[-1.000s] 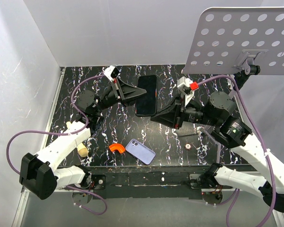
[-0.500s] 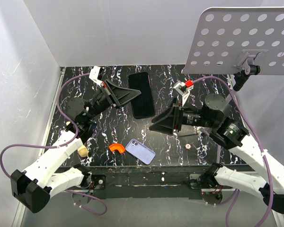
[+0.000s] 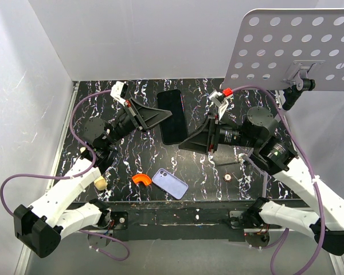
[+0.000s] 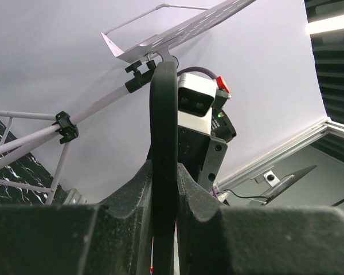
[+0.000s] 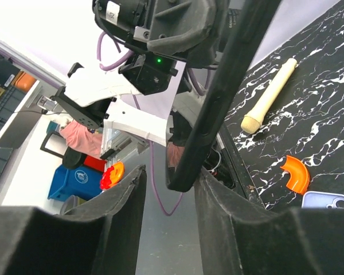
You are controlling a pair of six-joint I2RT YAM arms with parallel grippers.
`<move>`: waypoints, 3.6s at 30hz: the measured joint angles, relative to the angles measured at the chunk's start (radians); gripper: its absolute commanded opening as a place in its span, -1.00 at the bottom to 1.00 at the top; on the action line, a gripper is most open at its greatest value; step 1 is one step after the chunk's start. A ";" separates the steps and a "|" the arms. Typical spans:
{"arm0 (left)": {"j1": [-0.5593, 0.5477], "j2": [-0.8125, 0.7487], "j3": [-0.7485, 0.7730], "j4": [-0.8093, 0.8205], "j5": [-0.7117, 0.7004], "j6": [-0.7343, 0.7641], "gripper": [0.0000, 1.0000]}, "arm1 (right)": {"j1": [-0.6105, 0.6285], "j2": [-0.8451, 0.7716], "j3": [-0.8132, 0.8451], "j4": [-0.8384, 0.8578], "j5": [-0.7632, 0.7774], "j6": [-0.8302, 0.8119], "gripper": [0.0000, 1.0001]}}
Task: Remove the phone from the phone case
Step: Remove the phone case from the phone.
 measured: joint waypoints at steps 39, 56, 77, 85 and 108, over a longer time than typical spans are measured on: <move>0.031 0.075 0.167 -0.194 0.182 0.097 -1.00 | -0.071 0.116 0.072 -0.049 -0.240 0.113 -0.29; 0.041 0.129 0.134 -0.035 0.253 -0.071 -1.00 | -0.090 0.121 0.058 -0.014 -0.348 0.089 -0.81; 0.053 0.148 0.042 0.085 0.291 -0.254 -1.00 | -0.003 0.114 0.126 -0.199 -0.198 -0.193 -0.97; 0.065 0.173 0.035 0.206 0.269 -0.364 -1.00 | 0.001 0.188 0.267 -0.277 -0.232 -0.235 -0.97; 0.073 0.248 0.025 0.287 0.213 -0.475 -1.00 | -0.003 0.297 0.431 -0.423 -0.223 -0.397 -0.97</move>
